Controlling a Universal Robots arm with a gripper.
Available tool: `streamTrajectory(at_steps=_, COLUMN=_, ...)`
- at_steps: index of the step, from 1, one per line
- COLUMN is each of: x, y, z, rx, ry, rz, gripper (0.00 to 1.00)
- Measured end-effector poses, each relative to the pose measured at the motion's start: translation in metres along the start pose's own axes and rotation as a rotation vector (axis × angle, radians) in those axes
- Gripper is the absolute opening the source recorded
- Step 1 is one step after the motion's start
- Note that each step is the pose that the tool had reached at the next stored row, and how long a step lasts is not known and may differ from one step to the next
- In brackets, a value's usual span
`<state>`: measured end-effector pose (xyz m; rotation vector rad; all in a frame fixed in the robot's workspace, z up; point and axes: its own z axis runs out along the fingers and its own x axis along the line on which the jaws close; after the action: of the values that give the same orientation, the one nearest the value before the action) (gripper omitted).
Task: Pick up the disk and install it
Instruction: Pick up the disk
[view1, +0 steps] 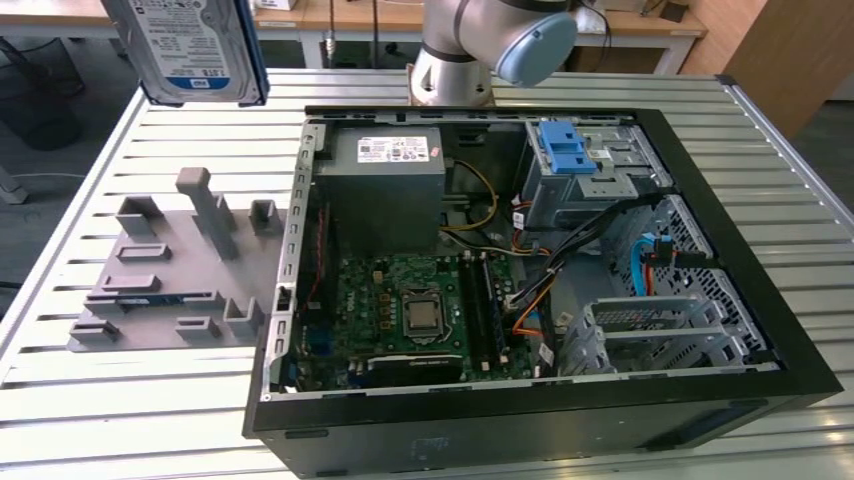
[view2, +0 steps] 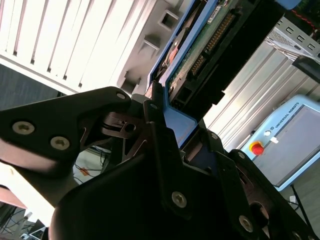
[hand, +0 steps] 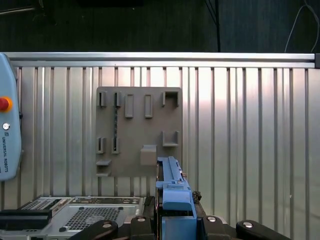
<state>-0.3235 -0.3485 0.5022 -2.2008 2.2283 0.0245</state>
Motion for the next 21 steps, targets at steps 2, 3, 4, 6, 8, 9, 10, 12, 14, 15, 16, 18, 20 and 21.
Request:
streamTrajectory(at_steps=2, x=0.0, y=-0.0033, z=-0.0001, rx=-0.0001, ry=0.0001, rz=0.0, gripper=0.36)
streamTrajectory(at_steps=3, x=0.0001, y=-0.0053, z=-0.0001, rx=-0.0001, ry=0.0001, rz=0.0, gripper=0.36)
streamTrajectory(at_steps=4, x=0.0004, y=-0.0073, z=0.0, rx=-0.0001, ry=0.0001, rz=0.0, gripper=0.36)
streamTrajectory(at_steps=6, x=0.0009, y=-0.011, z=-0.0001, rx=-0.0002, ry=0.0001, rz=0.0, gripper=0.36)
streamTrajectory(at_steps=8, x=0.0019, y=-0.0151, z=-0.0001, rx=-0.0004, ry=0.0, rz=0.0, gripper=0.36)
streamTrajectory(at_steps=9, x=0.0025, y=-0.0169, z=-0.0001, rx=-0.0005, ry=0.0, rz=0.0, gripper=0.36)
streamTrajectory(at_steps=10, x=0.0032, y=-0.0188, z=-0.0001, rx=-0.0006, ry=0.0001, rz=0.0, gripper=0.36)
streamTrajectory(at_steps=12, x=0.0047, y=-0.0226, z=-0.0002, rx=-0.0008, ry=0.0001, rz=0.0, gripper=0.36)
streamTrajectory(at_steps=14, x=0.0065, y=-0.0264, z=-0.0003, rx=-0.001, ry=0.0001, rz=0.0, gripper=0.36)
streamTrajectory(at_steps=15, x=0.0073, y=-0.0282, z=-0.0002, rx=-0.001, ry=0.0, rz=0.0, gripper=0.36)
streamTrajectory(at_steps=16, x=0.0082, y=-0.03, z=-0.0003, rx=-0.0012, ry=0.0001, rz=0.0, gripper=0.36)
streamTrajectory(at_steps=18, x=0.0102, y=-0.0335, z=-0.0004, rx=-0.0014, ry=0.0001, rz=0.0, gripper=0.36)
streamTrajectory(at_steps=20, x=0.0122, y=-0.0372, z=-0.0004, rx=-0.0016, ry=0.0001, rz=0.0, gripper=0.36)
streamTrajectory(at_steps=21, x=0.0184, y=-0.047, z=-0.0005, rx=-0.0019, ry=0.0001, rz=0.0, gripper=0.36)
